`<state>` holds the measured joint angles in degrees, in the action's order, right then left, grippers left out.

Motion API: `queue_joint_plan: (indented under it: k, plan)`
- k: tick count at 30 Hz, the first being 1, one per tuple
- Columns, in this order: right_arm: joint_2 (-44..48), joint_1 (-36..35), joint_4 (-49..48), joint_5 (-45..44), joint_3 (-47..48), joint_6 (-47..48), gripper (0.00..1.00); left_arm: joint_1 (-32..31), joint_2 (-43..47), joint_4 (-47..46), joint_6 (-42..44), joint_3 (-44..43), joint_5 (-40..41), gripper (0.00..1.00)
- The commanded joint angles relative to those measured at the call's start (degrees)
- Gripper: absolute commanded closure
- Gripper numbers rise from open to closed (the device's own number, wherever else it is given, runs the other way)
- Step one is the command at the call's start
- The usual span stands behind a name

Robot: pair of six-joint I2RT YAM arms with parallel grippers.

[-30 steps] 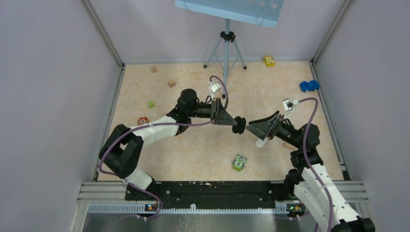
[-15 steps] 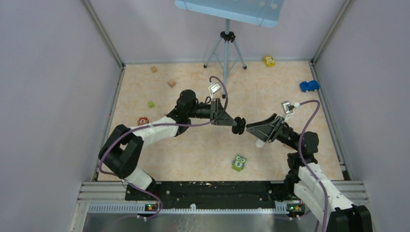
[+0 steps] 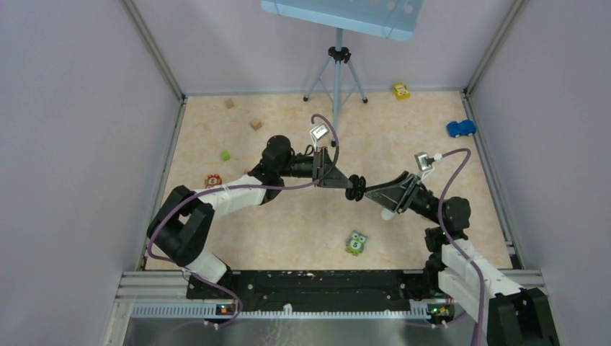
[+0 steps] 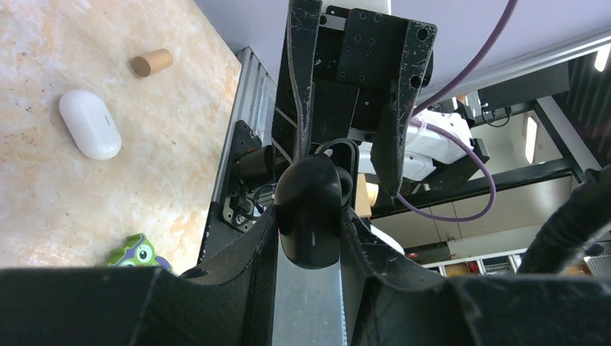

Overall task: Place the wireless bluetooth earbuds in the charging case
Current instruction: Pass from the left arm to the right

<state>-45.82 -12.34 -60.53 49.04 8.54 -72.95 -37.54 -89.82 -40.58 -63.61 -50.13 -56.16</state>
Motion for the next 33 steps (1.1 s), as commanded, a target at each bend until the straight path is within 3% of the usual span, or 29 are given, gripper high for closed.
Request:
queue_joint_plan:
  k: [1, 16, 23, 31, 33]
  plan:
    - [-0.5, -0.8, -4.8, -1.0, 0.2, 0.9, 0.46, 0.3, 2.9, -4.6, -0.5, 0.4, -0.9, 0.73]
    - [-4.3, -3.9, -7.6, -3.3, 0.6, 1.0, 0.51, 0.2, 2.0, -7.9, -2.5, 1.3, -1.0, 0.73]
    - [-6.0, -4.0, -8.6, -3.2, 0.9, 1.0, 0.63, -0.1, 1.0, -9.0, -3.3, 1.4, -1.1, 0.72]
    - [-7.6, -4.2, -12.6, -3.7, -0.4, -0.4, 0.64, -0.3, 0.3, -10.3, -4.0, 1.4, -1.2, 0.72]
    - [-7.6, -4.2, -12.8, -3.8, -0.5, -0.5, 0.59, -0.4, 0.1, -11.4, -4.7, 1.5, -1.5, 0.72]
